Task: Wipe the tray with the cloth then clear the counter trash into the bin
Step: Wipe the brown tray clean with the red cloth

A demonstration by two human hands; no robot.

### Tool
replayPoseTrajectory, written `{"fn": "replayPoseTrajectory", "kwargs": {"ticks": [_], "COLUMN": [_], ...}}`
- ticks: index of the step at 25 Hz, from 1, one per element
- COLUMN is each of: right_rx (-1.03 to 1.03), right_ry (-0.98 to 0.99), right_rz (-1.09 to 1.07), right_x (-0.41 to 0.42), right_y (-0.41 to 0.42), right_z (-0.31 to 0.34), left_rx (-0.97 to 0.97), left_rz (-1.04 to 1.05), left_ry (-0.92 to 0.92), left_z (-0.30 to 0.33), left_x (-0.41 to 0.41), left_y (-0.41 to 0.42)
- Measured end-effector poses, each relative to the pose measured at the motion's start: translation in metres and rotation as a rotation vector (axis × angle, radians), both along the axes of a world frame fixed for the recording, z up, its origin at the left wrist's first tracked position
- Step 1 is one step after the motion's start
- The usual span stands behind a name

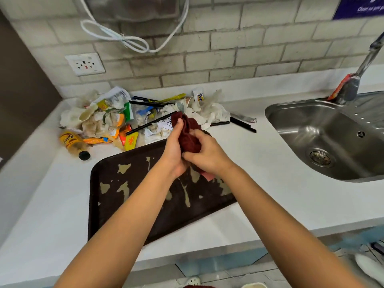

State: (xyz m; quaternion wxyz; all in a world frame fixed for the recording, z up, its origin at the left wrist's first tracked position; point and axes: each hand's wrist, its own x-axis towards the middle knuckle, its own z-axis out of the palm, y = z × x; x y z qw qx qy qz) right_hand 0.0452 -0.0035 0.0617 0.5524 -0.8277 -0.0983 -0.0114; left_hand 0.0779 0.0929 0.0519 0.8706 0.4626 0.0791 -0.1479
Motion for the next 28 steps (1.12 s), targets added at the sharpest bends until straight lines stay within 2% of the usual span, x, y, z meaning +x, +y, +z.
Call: {"fn": "replayPoseTrajectory", "kwargs": {"ticks": [6, 8, 9, 11, 13, 15, 17, 19, 22, 25, 26, 28], "right_rx": [-0.214, -0.214, -0.173, -0.077, -0.138, -0.288, -0.359, -0.391, -0.574, -0.618, -0.622, -0.656], "right_ry": [0.048, 0.085, 0.081, 0.056, 0.073, 0.177, 0.293, 0.359, 0.336, 0.255, 0.243, 0.231], "right_rz": [0.141, 0.146, 0.099, -0.134, -0.384, -0.502, -0.52, -0.449, -0.293, -0.317, -0.326, -0.31], "right_x": [0.013, 0.015, 0.017, 0.028, 0.041, 0.049, 0.05, 0.048, 0.042, 0.038, 0.038, 0.038], "right_y": [0.019, 0.019, 0.016, -0.001, -0.03, -0.06, -0.081, -0.09, -0.093, -0.096, -0.096, -0.097], "right_z": [-0.013, -0.017, -0.018, -0.023, -0.035, -0.056, -0.08, -0.099, -0.118, -0.125, -0.126, -0.128], "left_rx": [-0.053, -0.031, -0.02, 0.05, 0.235, 0.474, 0.791, 1.154, 1.496, 1.759, 1.845, 1.948], "left_rz": [0.129, 0.152, 0.158, 0.195, 0.275, 0.348, 0.397, 0.368, 0.057, -0.328, -0.375, -0.341], "left_ry": [0.072, 0.083, 0.088, 0.089, 0.051, -0.087, -0.242, -0.31, -0.245, -0.107, -0.104, -0.108], "left_z": [-0.014, -0.016, -0.015, -0.011, -0.01, -0.009, -0.014, -0.026, -0.054, -0.085, -0.092, -0.099], "left_x": [0.018, 0.023, 0.027, 0.037, 0.05, 0.062, 0.072, 0.082, 0.089, 0.088, 0.087, 0.088], "left_y": [0.032, 0.038, 0.04, 0.045, 0.05, 0.054, 0.053, 0.047, 0.027, 0.008, 0.002, -0.009]}}
